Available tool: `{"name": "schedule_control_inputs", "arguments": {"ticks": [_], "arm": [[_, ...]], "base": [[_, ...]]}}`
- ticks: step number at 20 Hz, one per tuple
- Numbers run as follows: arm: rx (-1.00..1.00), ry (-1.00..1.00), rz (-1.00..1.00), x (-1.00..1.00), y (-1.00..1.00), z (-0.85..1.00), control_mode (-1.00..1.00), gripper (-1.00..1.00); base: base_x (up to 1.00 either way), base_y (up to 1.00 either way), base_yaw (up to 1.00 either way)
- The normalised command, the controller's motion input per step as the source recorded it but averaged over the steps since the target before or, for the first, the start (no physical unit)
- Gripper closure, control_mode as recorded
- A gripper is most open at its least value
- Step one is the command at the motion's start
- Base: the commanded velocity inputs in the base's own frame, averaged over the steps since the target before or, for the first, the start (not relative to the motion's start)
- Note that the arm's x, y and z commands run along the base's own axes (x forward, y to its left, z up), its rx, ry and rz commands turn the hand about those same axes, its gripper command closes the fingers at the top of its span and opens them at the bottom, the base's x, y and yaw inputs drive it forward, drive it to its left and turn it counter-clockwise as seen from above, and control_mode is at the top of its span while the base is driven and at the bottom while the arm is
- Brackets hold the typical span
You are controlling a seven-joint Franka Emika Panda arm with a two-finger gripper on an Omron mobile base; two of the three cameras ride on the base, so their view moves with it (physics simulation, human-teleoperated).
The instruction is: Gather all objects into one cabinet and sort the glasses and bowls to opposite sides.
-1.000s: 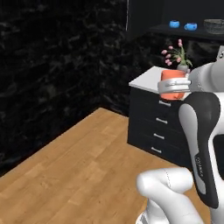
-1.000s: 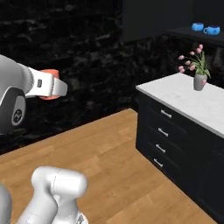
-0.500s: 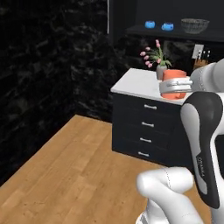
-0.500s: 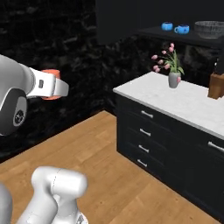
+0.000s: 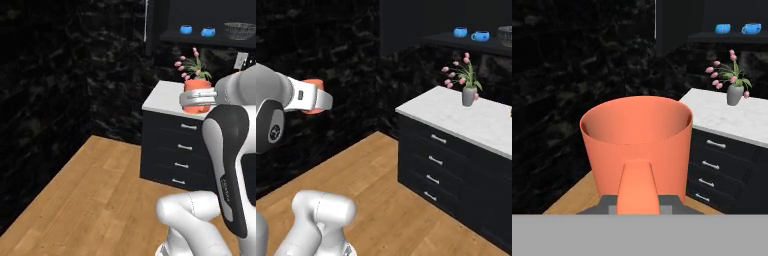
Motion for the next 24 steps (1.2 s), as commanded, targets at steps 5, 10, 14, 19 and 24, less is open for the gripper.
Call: {"name": "schedule_control_inputs", "arguments": {"ticks": [5, 10, 14, 19, 24], "arm": [[0.0, 0.0, 0.0, 0.0, 0.0, 0.0, 1.0, 1.0], [0.0, 0.0, 0.0, 0.0, 0.0, 0.0, 1.0, 1.0], [0.0, 0.0, 0.0, 0.0, 0.0, 0.0, 1.0, 1.0], [0.0, 0.0, 0.0, 0.0, 0.0, 0.0, 1.0, 1.0], [0.0, 0.0, 0.0, 0.0, 0.0, 0.0, 1.0, 1.0]], "base": [[0.58, 0.01, -0.23], [0.46, 0.0, -0.41], [0.68, 0.1, -0.4], [0.88, 0.15, -0.38], [0.9, 0.18, -0.39]]}}
